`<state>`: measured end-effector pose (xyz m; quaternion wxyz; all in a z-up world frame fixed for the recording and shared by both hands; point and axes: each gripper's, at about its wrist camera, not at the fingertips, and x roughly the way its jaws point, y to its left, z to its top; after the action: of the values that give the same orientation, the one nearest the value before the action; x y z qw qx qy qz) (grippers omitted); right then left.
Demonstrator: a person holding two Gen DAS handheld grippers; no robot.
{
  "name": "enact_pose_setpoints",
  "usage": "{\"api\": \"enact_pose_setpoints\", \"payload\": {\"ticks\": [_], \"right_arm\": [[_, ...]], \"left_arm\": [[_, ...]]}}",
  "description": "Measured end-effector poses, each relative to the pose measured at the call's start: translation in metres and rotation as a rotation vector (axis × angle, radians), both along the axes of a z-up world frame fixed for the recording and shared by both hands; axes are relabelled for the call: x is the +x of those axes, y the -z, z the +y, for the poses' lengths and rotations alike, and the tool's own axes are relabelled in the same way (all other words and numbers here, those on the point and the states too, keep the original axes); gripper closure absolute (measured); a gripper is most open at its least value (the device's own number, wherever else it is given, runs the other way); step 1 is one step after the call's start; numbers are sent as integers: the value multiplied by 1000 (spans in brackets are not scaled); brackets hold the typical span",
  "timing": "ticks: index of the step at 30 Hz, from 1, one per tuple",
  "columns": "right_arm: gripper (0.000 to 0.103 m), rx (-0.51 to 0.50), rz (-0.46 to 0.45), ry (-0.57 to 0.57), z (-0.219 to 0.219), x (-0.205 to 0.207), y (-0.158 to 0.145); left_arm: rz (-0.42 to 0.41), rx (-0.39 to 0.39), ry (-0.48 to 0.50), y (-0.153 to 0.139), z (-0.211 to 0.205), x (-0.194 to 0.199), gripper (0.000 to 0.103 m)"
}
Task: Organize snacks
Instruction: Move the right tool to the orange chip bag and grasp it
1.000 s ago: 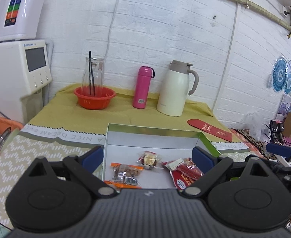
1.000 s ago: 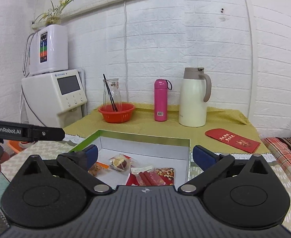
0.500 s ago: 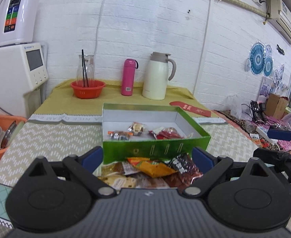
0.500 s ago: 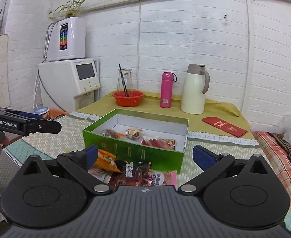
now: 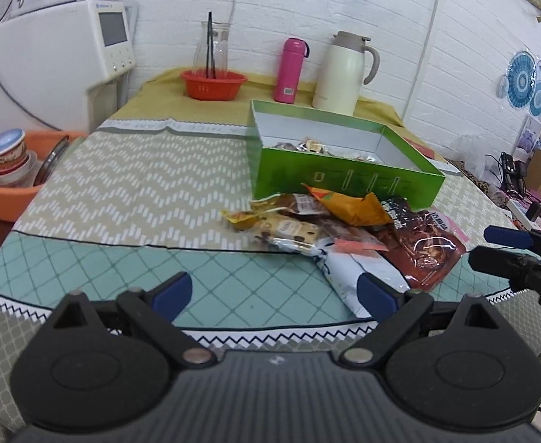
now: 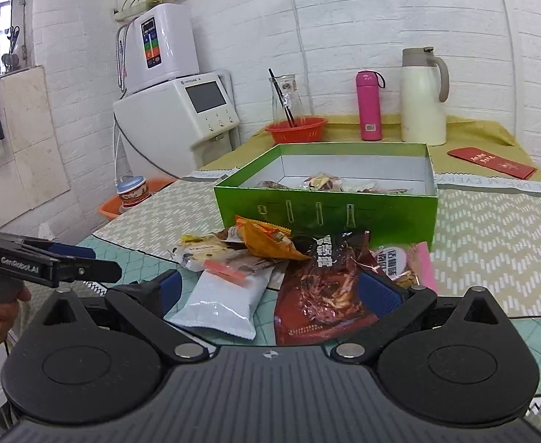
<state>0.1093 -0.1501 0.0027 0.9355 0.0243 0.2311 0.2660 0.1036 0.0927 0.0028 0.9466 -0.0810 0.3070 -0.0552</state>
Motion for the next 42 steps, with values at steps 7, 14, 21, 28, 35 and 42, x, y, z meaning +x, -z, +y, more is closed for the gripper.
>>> {"api": "enact_pose_setpoints", "payload": {"ticks": [7,14,21,28,35,42], "right_arm": [[0,-91,12,13,43,43,14],[0,-190,-32,26,67,69,25],[77,-261,-175,-78,71,49,17],[81,-343,-192,-179,63,4,15],[51,-263,-151,-206,48,-13,18],[6,-206,-123,-109,28,-13,20]], "left_arm": [[37,-17,-18,13,17,-2,8],[54,-60,-21,23,31,5,8],[64,-99,11,29,34,15,8],[66,-117,38,29,28,27,8],[64,-106,91,25,10,31,8],[29,-133,195,11,-19,37,8]]}}
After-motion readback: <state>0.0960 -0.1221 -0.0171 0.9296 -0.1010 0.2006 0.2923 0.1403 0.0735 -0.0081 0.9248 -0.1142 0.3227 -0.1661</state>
